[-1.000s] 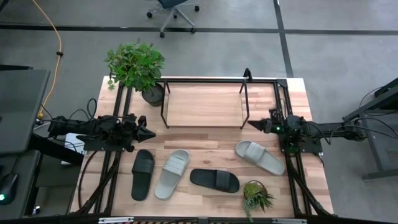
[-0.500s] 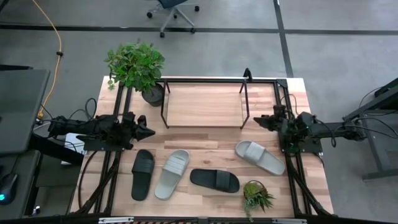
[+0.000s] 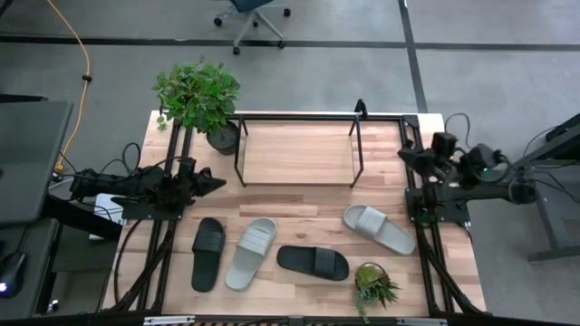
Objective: Pick and place slides into the shelf
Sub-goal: Put the left gray slipper on the shelf
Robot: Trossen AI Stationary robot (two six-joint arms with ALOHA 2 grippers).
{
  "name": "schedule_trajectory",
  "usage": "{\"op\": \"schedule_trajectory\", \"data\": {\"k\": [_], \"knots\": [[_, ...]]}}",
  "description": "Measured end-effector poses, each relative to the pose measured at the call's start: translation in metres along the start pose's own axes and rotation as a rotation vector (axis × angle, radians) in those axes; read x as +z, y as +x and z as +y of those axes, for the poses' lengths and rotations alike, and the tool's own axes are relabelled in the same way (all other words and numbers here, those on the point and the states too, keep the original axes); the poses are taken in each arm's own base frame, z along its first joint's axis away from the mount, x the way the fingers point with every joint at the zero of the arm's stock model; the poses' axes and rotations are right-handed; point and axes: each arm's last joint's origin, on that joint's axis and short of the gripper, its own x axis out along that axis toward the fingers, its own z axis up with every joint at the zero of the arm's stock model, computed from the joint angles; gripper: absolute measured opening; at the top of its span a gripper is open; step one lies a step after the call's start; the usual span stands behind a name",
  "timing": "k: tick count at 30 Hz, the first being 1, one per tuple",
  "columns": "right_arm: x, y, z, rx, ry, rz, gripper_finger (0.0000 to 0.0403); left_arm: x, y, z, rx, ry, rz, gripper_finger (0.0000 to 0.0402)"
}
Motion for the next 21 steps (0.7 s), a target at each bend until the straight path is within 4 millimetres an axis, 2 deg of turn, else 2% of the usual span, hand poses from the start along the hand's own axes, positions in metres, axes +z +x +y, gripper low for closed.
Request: {"op": "schedule_trajectory", "data": {"k": [7,18,21], "knots": [[0.013,0.024,0.013,-0.130,-0.108,0.196,0.0000,0.002,0.000,-0.003,-0.025,-0.047,-0.025,0.0001],[0.009,0.065,0.014,-0.147,-0.185,0.350,0.0000,0.013,-0.002,-0.016,-0.157,-0.235,-0.099,0.0001],[0.006,0.073,0.012,-0.168,-0.189,0.382,0.0000,0.021,-0.003,-0.025,-0.192,-0.248,-0.101,0.0001]]}}
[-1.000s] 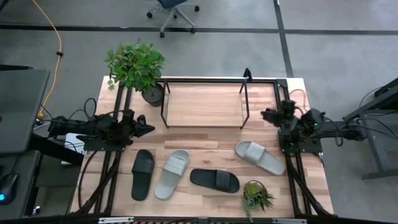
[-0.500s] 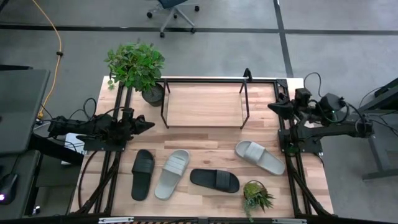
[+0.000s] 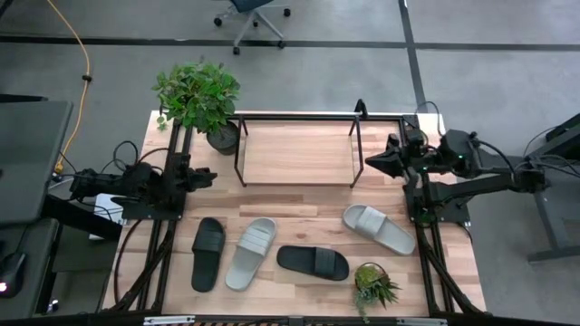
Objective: Pick and place slides into the shelf
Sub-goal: Put the left gray slipper on the shelf
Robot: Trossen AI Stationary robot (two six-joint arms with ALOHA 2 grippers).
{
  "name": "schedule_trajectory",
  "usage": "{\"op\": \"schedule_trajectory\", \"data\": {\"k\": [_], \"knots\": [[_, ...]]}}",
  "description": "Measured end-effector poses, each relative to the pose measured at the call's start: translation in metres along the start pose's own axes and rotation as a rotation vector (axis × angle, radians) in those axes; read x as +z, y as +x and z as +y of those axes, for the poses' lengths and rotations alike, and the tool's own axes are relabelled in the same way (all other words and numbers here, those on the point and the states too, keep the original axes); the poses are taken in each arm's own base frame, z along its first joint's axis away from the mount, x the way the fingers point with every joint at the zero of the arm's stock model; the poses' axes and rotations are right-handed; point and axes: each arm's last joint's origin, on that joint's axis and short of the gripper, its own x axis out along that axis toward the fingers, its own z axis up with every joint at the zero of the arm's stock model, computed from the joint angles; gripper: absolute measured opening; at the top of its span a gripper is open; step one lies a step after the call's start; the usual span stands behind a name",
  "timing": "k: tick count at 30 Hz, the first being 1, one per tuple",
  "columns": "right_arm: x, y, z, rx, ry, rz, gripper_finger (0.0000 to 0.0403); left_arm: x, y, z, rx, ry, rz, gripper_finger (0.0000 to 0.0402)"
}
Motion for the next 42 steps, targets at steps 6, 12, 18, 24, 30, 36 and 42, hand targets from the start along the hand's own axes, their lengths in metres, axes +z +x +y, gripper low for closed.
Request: {"op": "schedule_trajectory", "data": {"k": [6,12,18,24,30,36,42], "knots": [[-0.002,0.009,-0.001,-0.016,0.004,0.030,0.0000,0.018,0.005,-0.036,-0.022,0.045,-0.012,0.0001],[-0.004,0.013,-0.002,-0.019,0.016,0.043,0.0000,0.035,0.017,-0.073,0.078,0.130,0.079,0.0001],[-0.004,0.013,-0.002,-0.019,0.017,0.044,0.0000,0.039,0.043,-0.099,0.081,0.151,0.245,0.0001],[-0.004,0.013,-0.002,-0.020,0.020,0.044,0.0000,0.030,0.076,-0.105,0.083,0.067,0.447,0.0001],[-0.004,0.013,-0.002,-0.014,0.021,0.047,0.0000,0.012,0.106,-0.096,0.160,-0.107,0.632,0.0001],[-0.004,0.013,-0.002,0.004,0.022,0.057,0.0000,-0.016,0.123,-0.102,0.178,-0.233,0.813,0.0000],[-0.004,0.013,-0.002,0.005,0.018,0.059,0.0000,-0.042,0.132,-0.119,0.176,-0.206,0.864,0.0000]]}}
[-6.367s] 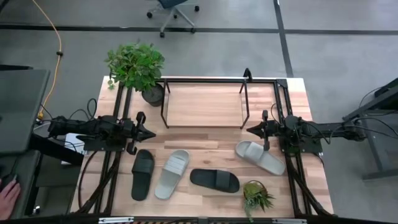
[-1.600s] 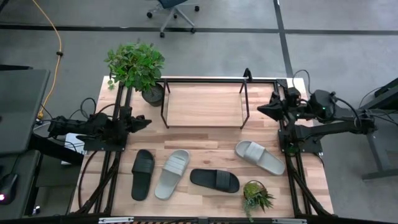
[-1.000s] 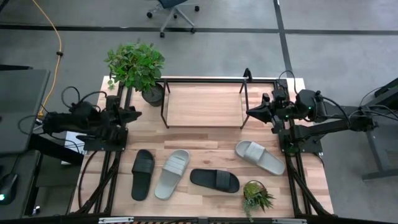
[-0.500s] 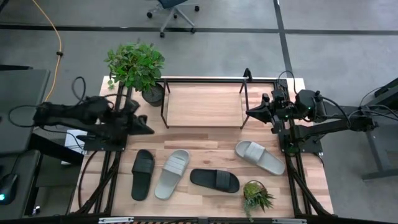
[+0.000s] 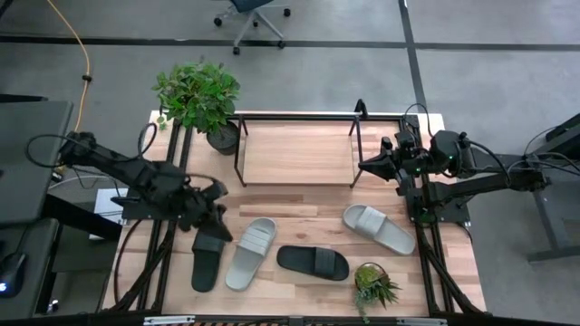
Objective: Pick and place slides into the shelf
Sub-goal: Put the left gray slipper on the shelf
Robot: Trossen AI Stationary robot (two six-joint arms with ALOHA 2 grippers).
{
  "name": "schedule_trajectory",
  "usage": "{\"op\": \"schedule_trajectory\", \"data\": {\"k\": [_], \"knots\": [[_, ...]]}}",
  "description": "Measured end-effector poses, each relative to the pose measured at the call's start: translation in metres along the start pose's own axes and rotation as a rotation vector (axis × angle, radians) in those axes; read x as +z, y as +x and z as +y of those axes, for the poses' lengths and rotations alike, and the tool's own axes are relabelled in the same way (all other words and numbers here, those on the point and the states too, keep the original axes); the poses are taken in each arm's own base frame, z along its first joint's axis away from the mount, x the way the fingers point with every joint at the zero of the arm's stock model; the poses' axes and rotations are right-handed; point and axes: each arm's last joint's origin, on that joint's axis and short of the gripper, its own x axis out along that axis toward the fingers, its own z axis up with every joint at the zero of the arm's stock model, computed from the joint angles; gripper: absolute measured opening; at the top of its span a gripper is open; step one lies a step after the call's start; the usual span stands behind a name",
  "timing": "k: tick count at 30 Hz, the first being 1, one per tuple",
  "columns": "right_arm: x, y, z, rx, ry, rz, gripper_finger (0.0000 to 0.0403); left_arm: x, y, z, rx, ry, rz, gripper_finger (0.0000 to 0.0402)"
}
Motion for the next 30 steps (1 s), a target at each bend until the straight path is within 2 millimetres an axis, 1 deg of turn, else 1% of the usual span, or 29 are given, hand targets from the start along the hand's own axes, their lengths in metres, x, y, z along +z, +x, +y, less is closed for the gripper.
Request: {"op": "schedule_trajectory", "data": {"k": [3,6,13,16,20,22,26,30], "knots": [[0.000,0.000,0.000,-0.001,-0.001,0.003,0.0000,-0.006,0.011,-0.007,0.020,0.037,-0.011,0.0000],[0.000,0.000,0.000,-0.001,-0.002,0.003,0.0000,-0.014,0.021,-0.009,0.089,0.061,-0.013,0.0000],[-0.001,0.000,0.000,-0.003,-0.004,0.007,0.0000,-0.031,0.042,-0.002,0.372,0.072,0.047,0.0000],[-0.001,0.000,0.000,-0.004,-0.007,0.007,0.0000,-0.033,0.050,0.000,0.475,0.093,0.057,0.0000],[-0.001,0.000,0.000,-0.004,-0.012,0.007,0.0000,-0.032,0.063,0.003,0.565,0.153,0.079,0.0000],[-0.001,0.000,-0.001,-0.005,-0.007,0.009,0.0000,-0.030,0.071,0.004,0.588,0.181,0.081,0.0000],[-0.002,0.000,-0.001,-0.011,-0.003,0.020,0.0000,-0.032,0.084,0.012,0.651,0.240,0.123,0.0000],[-0.003,0.000,-0.002,-0.021,-0.002,0.037,0.0000,-0.036,0.095,0.019,0.704,0.255,0.165,0.0000]]}}
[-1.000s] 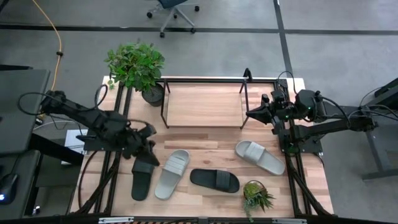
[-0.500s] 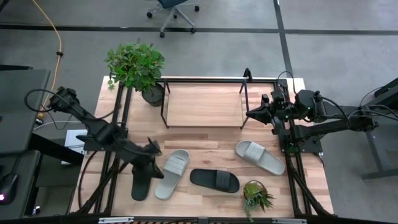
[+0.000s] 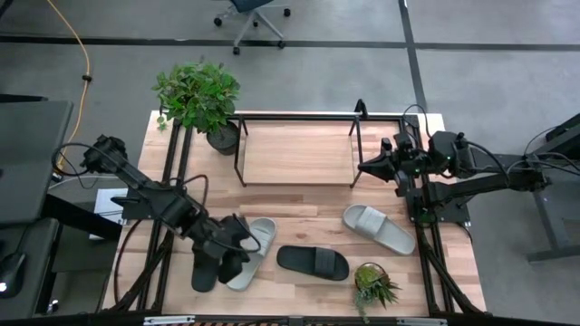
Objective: Pick and place slides into the shelf
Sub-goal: Put the left gray slipper on the shelf
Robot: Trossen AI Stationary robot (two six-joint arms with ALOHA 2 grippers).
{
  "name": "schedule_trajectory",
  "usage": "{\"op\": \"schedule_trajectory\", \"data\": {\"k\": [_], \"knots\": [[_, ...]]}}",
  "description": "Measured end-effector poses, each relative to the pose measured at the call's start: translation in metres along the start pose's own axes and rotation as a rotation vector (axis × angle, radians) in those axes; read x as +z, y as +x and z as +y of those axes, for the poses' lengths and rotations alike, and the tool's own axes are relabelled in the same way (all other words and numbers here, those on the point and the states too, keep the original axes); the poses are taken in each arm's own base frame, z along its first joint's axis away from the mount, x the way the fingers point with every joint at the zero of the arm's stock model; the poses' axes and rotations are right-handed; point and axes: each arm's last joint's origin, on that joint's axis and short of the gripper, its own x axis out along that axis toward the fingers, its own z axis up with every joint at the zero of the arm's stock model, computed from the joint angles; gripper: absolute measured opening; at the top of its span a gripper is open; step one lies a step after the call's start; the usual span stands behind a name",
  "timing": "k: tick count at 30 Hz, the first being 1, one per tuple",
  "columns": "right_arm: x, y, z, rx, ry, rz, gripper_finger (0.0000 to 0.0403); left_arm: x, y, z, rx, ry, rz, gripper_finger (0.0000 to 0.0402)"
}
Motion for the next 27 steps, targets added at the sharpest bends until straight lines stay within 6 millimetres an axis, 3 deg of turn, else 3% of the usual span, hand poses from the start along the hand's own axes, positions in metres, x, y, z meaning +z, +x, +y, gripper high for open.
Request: {"op": "schedule_trajectory", "data": {"k": [10,17,27], "knots": [[-0.002,0.002,-0.001,-0.012,0.002,0.022,0.0000,-0.025,0.020,-0.002,0.151,0.072,0.076,0.0000],[-0.005,0.007,-0.003,-0.024,0.004,0.044,0.0000,-0.032,0.017,0.005,0.311,0.133,-0.019,0.0000],[-0.006,0.010,-0.004,-0.032,0.012,0.056,0.0000,-0.035,0.017,0.017,0.469,0.308,0.023,0.0000]]}}
